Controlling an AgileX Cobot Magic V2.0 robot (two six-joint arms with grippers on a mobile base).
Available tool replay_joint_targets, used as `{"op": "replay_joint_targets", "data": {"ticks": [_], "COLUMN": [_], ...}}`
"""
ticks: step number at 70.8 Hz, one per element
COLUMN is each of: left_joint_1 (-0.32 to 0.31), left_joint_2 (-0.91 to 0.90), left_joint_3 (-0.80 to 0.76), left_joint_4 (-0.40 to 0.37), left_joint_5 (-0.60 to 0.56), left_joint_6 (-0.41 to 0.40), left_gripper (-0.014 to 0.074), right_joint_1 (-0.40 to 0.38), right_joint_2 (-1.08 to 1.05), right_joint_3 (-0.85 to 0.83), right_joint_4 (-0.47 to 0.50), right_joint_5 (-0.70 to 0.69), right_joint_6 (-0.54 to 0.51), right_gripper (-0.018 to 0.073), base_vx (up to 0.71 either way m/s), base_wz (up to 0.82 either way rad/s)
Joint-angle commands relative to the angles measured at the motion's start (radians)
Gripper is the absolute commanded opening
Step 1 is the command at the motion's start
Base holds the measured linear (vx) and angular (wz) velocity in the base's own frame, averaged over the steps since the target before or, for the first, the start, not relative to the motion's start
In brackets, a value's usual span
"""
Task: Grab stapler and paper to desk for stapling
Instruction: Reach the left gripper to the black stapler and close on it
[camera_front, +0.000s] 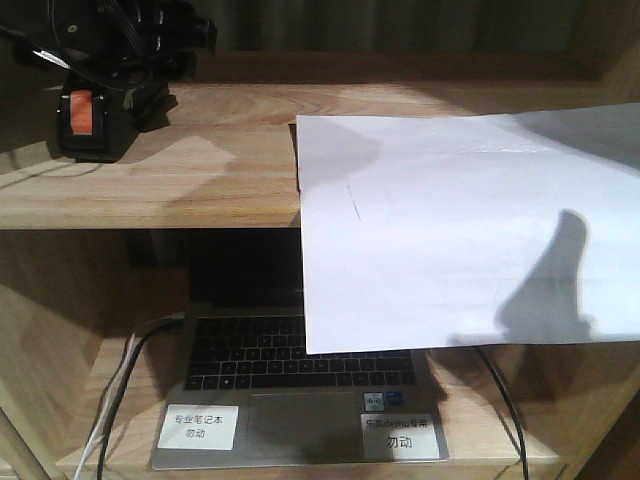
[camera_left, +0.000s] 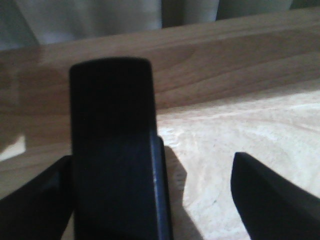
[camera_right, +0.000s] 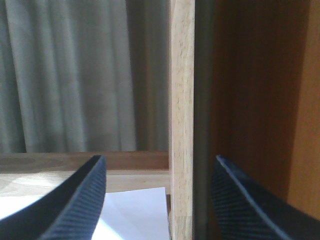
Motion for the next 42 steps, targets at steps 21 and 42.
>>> {"op": "replay_joint_targets", "data": {"ticks": [21, 42], "left_joint_1": [0.002, 0.002], "left_joint_2": [-0.040, -0.046], "left_joint_3": [-0.030, -0.030], "left_joint_4": [0.024, 0.023], "left_joint_5": [-0.027, -0.051], "left_joint_6": [-0.017, -0.015], "left_gripper": [0.0456, -0.0009], "right_joint_1": [-0.004, -0.004], "right_joint_2": [0.014, 0.014], "right_joint_3": [-0.024, -0.024], "right_joint_4": [0.001, 0.001], "right_joint_5": [-0.069, -0.069], "right_joint_6": [-0.008, -0.008], "right_gripper": [0.0433, 0.0433], "base_vx": [0.00, 0.00], "base_wz": [0.00, 0.00]}}
